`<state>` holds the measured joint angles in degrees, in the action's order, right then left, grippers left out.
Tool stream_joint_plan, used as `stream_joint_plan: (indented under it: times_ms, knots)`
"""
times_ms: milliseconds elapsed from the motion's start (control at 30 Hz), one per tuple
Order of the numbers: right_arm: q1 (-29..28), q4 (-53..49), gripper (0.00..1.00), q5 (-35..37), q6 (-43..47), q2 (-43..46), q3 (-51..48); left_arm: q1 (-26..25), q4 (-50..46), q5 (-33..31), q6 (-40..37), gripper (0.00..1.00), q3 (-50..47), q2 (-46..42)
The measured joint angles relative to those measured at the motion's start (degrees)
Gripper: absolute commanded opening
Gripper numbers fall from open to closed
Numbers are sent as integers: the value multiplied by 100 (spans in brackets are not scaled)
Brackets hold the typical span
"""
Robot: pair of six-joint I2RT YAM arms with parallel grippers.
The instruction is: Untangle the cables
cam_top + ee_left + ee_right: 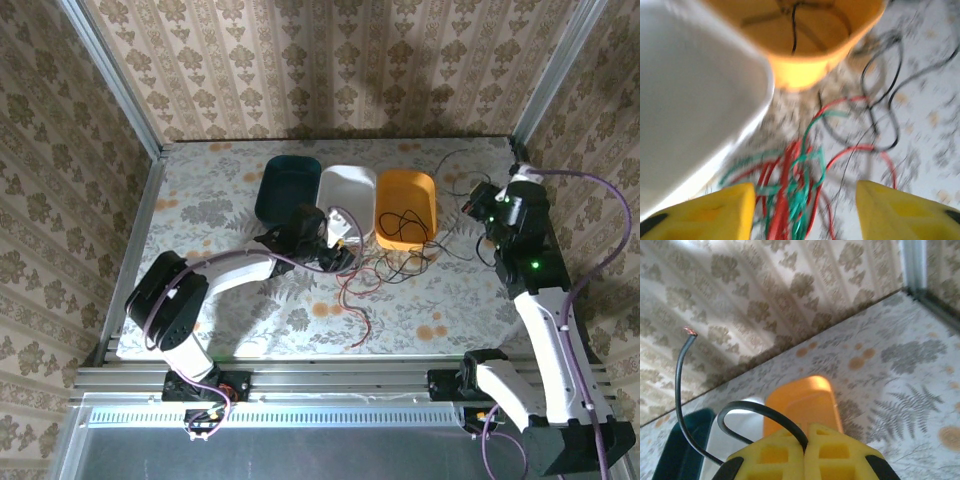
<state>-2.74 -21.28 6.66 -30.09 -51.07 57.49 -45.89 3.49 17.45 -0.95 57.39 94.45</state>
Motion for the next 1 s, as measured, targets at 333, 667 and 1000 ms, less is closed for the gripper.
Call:
stream_joint_plan:
  times_ms: [333, 667, 1000]
  knots:
    - [-632, 181, 0, 264, -625, -280, -11, -476, -37, 299, -485, 69, 1453, 494]
    - [-632, 345, 0, 817, -1379, -249, 197, -634, 28, 627, -487, 69, 2258, 1950]
    - [-748, 363, 0, 1248, -1869, -142, 201, -706, 186, 973, -374, 69, 2479, 2107]
